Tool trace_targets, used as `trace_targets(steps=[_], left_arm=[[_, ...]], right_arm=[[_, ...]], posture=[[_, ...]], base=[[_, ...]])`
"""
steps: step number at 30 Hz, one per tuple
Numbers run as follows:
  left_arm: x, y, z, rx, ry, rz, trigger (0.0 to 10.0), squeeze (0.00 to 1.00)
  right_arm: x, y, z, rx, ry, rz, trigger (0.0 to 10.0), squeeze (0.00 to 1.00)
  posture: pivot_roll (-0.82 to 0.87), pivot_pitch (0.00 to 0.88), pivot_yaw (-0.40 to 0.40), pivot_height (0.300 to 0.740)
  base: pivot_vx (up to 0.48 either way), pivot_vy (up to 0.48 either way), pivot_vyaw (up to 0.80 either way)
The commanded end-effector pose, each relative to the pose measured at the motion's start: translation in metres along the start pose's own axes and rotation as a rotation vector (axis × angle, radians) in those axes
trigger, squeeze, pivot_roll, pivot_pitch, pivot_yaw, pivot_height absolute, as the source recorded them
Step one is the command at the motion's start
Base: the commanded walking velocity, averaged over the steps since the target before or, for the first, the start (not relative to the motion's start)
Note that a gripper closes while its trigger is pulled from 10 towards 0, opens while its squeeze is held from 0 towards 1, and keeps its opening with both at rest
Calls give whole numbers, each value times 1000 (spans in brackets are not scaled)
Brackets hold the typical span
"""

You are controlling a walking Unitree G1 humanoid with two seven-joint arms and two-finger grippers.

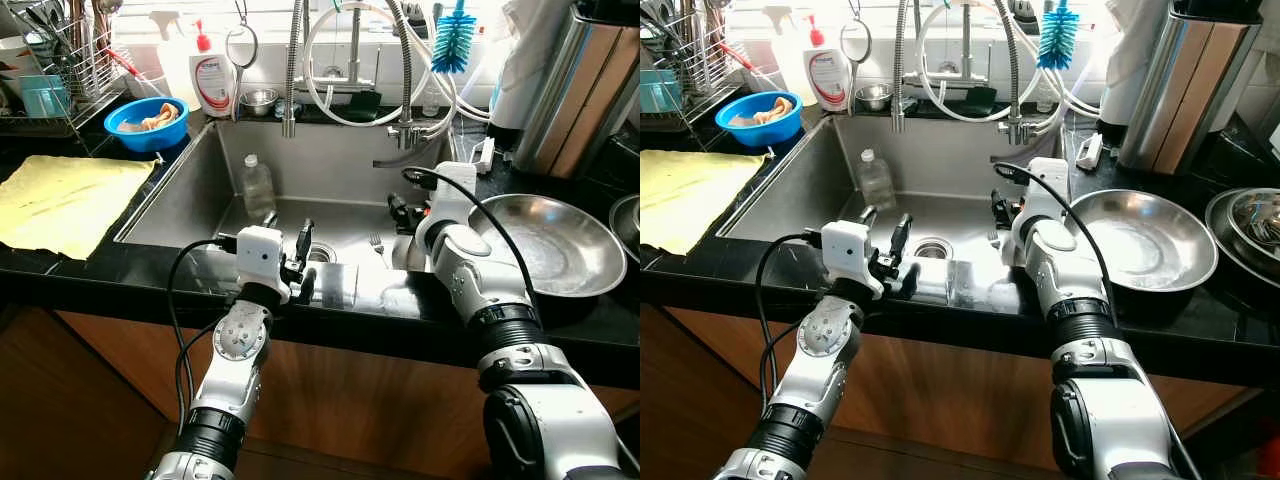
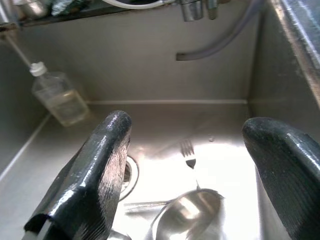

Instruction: Kitchen organization

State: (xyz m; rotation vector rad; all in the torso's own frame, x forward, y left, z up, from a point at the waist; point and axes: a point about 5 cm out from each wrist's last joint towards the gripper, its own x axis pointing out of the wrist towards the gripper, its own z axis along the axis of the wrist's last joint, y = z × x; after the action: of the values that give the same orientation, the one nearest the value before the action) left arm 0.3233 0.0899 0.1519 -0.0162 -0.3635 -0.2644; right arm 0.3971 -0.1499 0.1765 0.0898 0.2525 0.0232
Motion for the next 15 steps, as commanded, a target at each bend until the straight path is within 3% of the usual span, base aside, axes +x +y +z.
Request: trace_targets(steps=[1, 5, 15], left_arm=[[2, 0, 1, -8, -2, -7, 10000, 0], [2, 0, 1, -8, -1, -8, 10000, 0], [3, 0, 0, -6, 2, -7, 10000, 0]], right_arm=[[0, -1, 7, -17, -24, -25, 10000, 0], [0, 0, 10, -5, -40, -30, 10000, 0], [-12, 14, 37, -49, -314, 32, 10000, 0]], posture=[[-141, 0, 58, 740], [-141, 0, 59, 740], [-147, 0, 58, 740]], base=[[0, 0, 0], [0, 0, 0], [0, 0, 0]])
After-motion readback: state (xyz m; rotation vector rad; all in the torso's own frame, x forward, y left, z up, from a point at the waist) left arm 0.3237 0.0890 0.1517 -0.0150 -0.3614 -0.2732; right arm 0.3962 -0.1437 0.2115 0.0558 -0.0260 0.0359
